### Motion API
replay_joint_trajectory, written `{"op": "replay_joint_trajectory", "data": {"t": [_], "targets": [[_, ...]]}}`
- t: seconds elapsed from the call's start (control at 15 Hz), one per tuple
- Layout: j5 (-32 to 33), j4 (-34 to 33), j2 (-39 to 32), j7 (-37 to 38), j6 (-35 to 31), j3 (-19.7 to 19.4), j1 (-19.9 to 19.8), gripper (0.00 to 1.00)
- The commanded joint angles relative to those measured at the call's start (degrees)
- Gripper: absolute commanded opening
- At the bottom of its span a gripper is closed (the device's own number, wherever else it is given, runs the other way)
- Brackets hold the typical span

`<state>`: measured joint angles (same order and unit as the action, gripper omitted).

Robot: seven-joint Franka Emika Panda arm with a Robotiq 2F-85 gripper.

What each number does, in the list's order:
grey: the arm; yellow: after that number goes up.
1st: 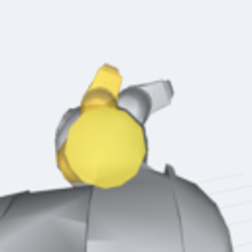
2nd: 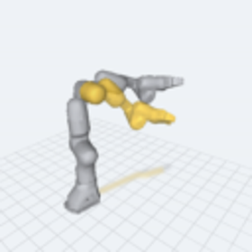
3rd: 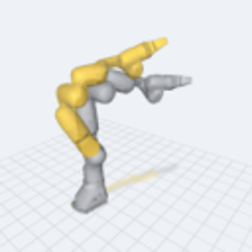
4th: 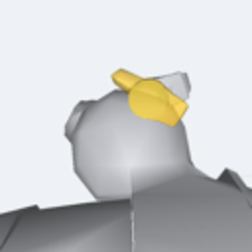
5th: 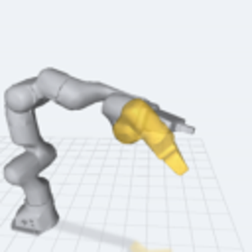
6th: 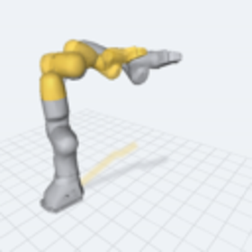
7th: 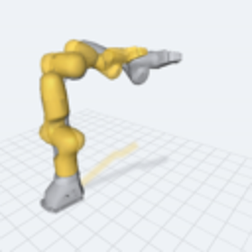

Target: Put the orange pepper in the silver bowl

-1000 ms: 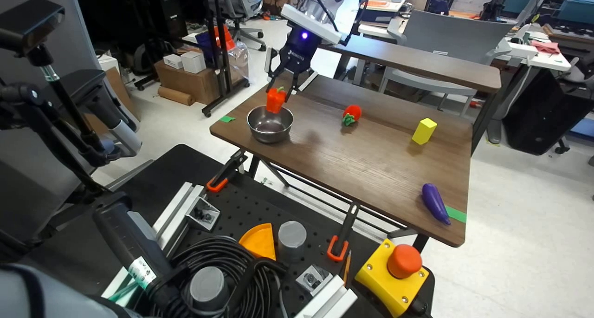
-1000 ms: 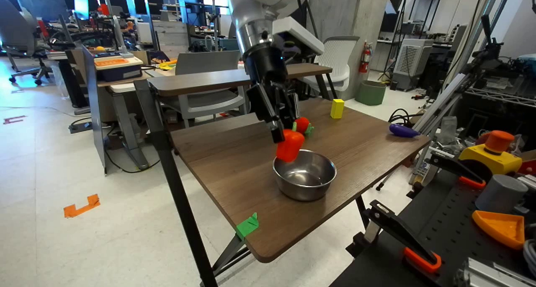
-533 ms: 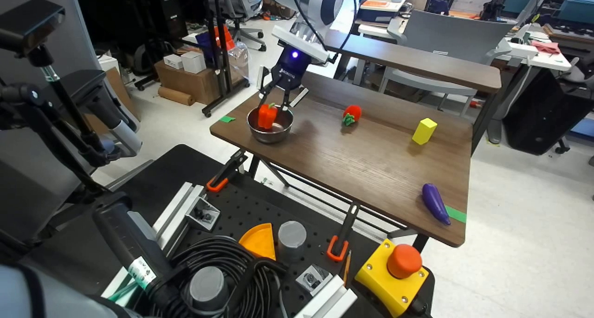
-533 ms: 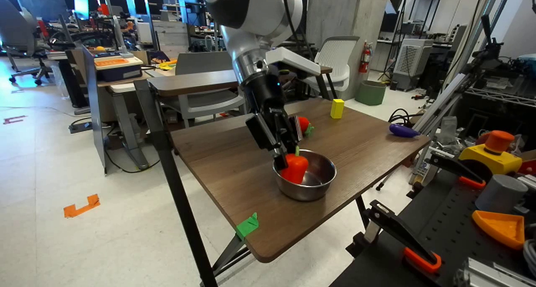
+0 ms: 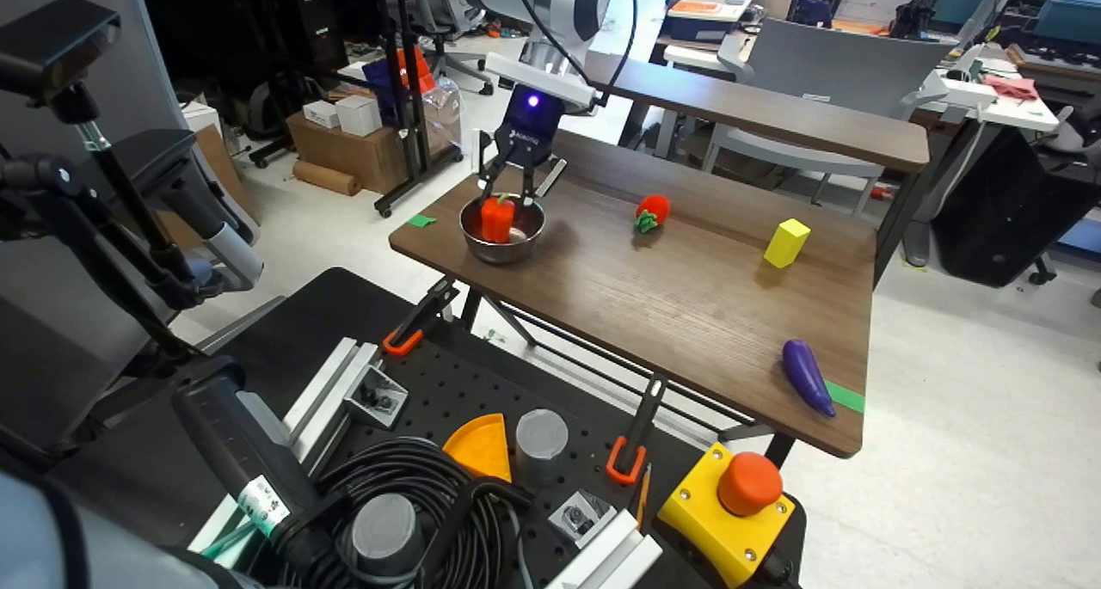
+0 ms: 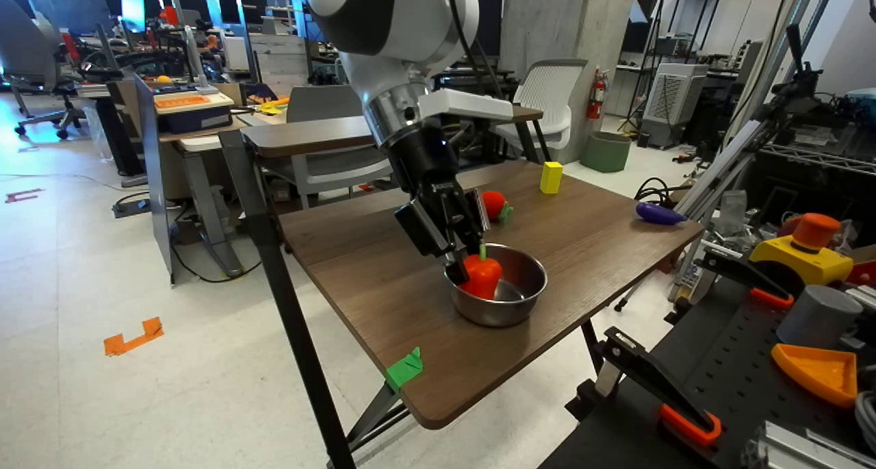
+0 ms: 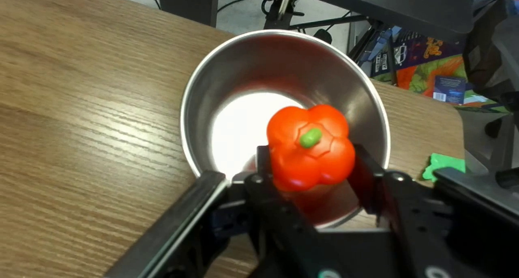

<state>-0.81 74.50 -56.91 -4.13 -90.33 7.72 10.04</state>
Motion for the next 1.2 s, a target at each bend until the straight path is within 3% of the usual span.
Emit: {"op": "replay_joint_trajectory", "data": {"t": [0.0, 0.27, 0.8, 1.07, 1.13], "targets": [[2.10, 0.69, 0.52, 1.76, -1.94, -1.31, 1.48, 0.75], [3.16, 2.05, 1.40, 2.32, -2.43, -1.19, 1.68, 0.99], [2.28, 12.75, 13.33, 1.76, 0.72, 0.77, 1.89, 1.00], [3.82, 23.57, 25.07, 2.94, -10.43, -0.04, 1.86, 1.00], [2.75, 14.71, 17.32, 2.18, -4.52, 0.37, 2.23, 1.00]]}}
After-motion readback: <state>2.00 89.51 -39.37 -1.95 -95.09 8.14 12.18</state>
